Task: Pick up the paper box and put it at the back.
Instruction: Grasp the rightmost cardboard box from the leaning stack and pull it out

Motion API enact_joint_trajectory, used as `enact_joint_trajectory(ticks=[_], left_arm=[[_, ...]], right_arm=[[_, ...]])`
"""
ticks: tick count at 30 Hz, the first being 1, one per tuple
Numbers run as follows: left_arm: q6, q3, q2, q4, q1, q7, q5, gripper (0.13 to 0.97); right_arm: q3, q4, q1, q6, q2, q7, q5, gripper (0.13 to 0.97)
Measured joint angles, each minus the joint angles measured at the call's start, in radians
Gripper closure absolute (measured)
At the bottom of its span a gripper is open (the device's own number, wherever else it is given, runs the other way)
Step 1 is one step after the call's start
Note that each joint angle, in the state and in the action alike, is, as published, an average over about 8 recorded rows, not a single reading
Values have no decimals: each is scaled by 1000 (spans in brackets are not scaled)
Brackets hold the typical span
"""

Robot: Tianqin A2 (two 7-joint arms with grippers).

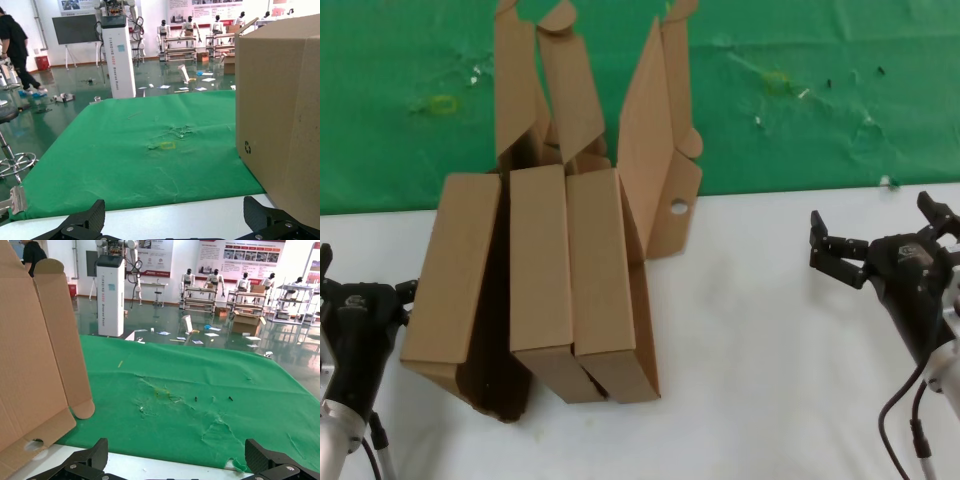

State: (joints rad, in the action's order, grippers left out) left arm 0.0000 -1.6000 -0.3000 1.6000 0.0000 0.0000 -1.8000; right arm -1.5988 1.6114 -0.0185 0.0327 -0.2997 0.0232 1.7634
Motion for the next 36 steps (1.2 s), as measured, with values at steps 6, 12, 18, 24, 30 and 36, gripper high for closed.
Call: enact_joint_trajectory(ticks=[6, 12, 18, 24, 30, 36], left_arm=[[0, 0, 0, 0, 0, 0, 0, 132], [0, 0, 0, 0, 0, 0, 0, 132], [0, 0, 0, 0, 0, 0, 0, 140], [0, 0, 0, 0, 0, 0, 0, 154], [0, 0, 0, 0, 0, 0, 0, 191], [0, 0, 0, 0, 0, 0, 0, 251]], right_arm=[[0, 0, 0, 0, 0, 0, 0, 129], [-1, 1, 0, 0, -1, 0, 0, 129], [-19, 29, 12, -10, -43, 12, 7, 129], [-30, 120, 44, 36, -128, 30, 22, 129], [-6, 221, 83, 218, -208, 0, 80, 129], [-18, 269, 113, 456, -292, -74, 145, 129]])
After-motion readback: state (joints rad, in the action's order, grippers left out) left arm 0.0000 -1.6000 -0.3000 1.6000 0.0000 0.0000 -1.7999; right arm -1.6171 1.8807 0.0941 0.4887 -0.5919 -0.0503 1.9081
